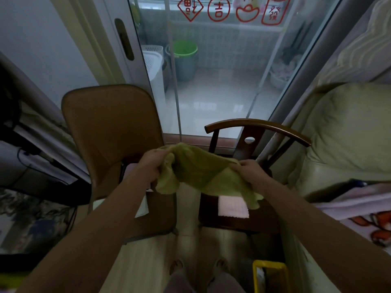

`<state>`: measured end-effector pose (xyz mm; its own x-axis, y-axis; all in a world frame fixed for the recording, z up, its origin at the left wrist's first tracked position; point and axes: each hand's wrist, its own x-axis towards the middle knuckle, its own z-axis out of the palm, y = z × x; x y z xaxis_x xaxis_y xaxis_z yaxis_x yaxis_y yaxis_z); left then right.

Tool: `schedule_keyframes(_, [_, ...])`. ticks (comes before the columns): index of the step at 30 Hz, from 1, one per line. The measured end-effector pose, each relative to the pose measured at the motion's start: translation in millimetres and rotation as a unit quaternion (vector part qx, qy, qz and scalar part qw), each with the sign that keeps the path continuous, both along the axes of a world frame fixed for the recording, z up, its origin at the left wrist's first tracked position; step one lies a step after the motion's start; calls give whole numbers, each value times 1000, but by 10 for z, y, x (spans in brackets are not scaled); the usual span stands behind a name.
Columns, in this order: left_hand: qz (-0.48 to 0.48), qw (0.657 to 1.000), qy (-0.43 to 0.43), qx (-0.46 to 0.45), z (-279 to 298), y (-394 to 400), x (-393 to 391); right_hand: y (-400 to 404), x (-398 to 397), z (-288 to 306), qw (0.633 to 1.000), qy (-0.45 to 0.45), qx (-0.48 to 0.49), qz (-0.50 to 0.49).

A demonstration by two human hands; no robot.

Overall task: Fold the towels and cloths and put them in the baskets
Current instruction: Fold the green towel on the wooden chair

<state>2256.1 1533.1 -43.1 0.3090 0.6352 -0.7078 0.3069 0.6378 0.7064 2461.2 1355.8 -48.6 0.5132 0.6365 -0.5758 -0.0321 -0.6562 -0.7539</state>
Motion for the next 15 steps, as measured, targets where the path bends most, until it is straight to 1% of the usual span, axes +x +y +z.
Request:
schedule_keyframes(2, [-15, 998, -25, -52, -108, -114, 25, 163, -148, 91, 987, 113, 58, -103])
schedule_keyframes(4, [-19, 995, -49, -82, -165, -238, 79, 303, -312, 110, 973, 168, 91, -131])
schedule_keyframes(5, [-6, 993, -70, -100, -133, -327, 104, 355, -400, 109, 967, 188, 105, -137])
schedule_keyframes(8, [34, 976, -155, -147, -44, -541, 162, 430, -616, 121, 937, 259, 171, -159])
schedule_keyframes(9, [47, 972, -176, -150, -5, -590, 160, 427, -654, 107, 934, 262, 186, -155])
schedule_keyframes(10, [59, 969, -190, -148, 22, -623, 151, 409, -676, 89, 939, 250, 193, -139])
schedule_keyframes(13, [102, 966, -189, -140, 39, -676, 115, 333, -729, 48, 966, 187, 176, -41])
schedule_keyframes(15, [117, 964, -190, -148, 45, -705, 95, 302, -767, 27, 972, 165, 167, 4])
